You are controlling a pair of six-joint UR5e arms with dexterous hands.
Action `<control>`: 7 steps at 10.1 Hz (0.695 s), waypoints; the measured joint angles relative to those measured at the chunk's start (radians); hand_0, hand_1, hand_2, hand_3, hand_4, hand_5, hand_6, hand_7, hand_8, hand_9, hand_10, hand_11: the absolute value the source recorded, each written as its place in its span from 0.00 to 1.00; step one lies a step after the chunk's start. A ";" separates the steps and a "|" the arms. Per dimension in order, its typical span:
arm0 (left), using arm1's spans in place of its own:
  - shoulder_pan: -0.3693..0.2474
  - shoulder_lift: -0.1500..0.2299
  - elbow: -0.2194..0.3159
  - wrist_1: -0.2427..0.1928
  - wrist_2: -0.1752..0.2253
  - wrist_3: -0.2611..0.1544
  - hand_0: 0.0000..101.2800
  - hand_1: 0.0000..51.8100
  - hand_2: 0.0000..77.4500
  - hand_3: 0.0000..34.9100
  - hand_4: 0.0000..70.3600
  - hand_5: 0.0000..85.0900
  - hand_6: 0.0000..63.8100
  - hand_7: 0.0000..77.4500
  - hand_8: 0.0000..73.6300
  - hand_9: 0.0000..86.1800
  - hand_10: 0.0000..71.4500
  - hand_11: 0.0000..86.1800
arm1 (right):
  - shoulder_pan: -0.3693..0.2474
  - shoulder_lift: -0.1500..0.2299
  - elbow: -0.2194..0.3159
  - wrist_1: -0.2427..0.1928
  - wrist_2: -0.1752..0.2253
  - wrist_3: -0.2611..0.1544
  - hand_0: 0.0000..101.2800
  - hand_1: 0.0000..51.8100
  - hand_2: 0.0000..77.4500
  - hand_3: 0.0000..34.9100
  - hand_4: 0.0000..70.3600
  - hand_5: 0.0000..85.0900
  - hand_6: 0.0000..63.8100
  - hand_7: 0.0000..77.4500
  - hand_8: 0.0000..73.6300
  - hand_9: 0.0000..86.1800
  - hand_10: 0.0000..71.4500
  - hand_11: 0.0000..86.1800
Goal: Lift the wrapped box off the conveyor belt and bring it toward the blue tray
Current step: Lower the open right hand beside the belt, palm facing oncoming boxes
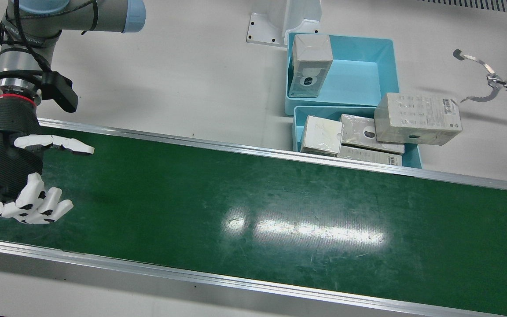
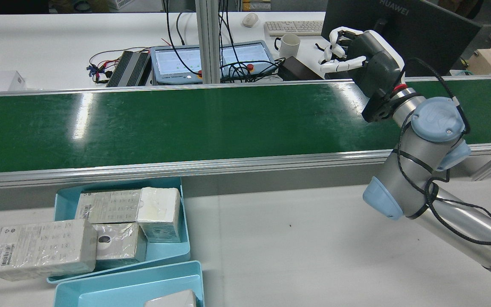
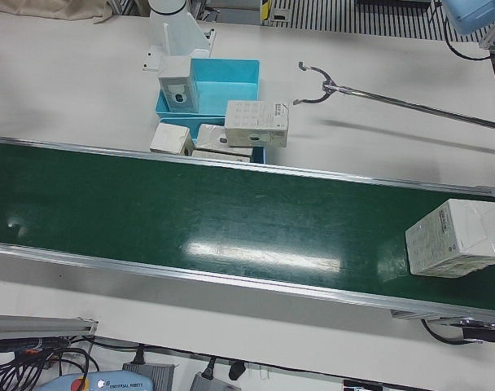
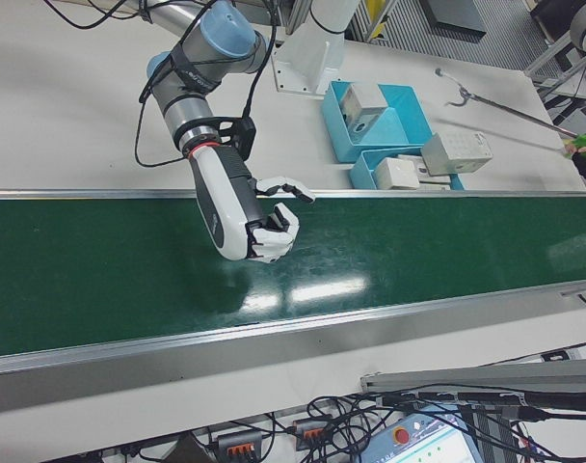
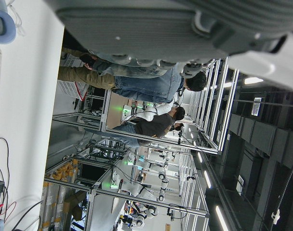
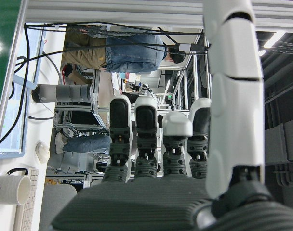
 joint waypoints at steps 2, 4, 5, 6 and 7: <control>0.000 0.000 0.000 0.000 0.000 0.000 0.00 0.00 0.01 0.00 0.01 0.01 0.01 0.01 0.01 0.00 0.01 0.01 | 0.017 0.012 -0.018 0.015 -0.063 0.031 0.49 0.29 0.07 0.00 0.19 0.42 0.56 0.59 0.32 0.40 0.31 0.39; 0.000 0.000 0.000 0.000 0.000 0.000 0.00 0.00 0.01 0.00 0.00 0.01 0.00 0.01 0.01 0.00 0.01 0.01 | 0.024 0.016 -0.024 0.018 -0.111 0.045 0.49 0.29 0.08 0.01 0.07 0.28 0.43 0.48 0.16 0.29 0.00 0.13; 0.000 0.000 0.000 0.000 0.000 0.000 0.00 0.00 0.01 0.00 0.01 0.01 0.01 0.01 0.01 0.00 0.00 0.00 | 0.024 0.023 -0.033 0.019 -0.131 0.049 0.49 0.29 0.08 0.01 0.07 0.28 0.43 0.48 0.16 0.29 0.00 0.13; 0.000 0.000 0.000 0.000 0.000 0.000 0.00 0.00 0.01 0.00 0.01 0.01 0.01 0.01 0.01 0.01 0.00 0.00 | 0.024 0.027 -0.040 0.025 -0.140 0.050 0.48 0.29 0.12 0.01 0.12 0.13 0.04 0.19 0.04 0.03 0.00 0.02; 0.000 0.000 0.000 0.000 0.000 0.000 0.00 0.00 0.01 0.00 0.00 0.01 0.01 0.01 0.01 0.00 0.00 0.01 | 0.024 0.030 -0.052 0.054 -0.145 0.050 0.48 0.29 0.12 0.01 0.12 0.13 0.04 0.19 0.04 0.09 0.00 0.01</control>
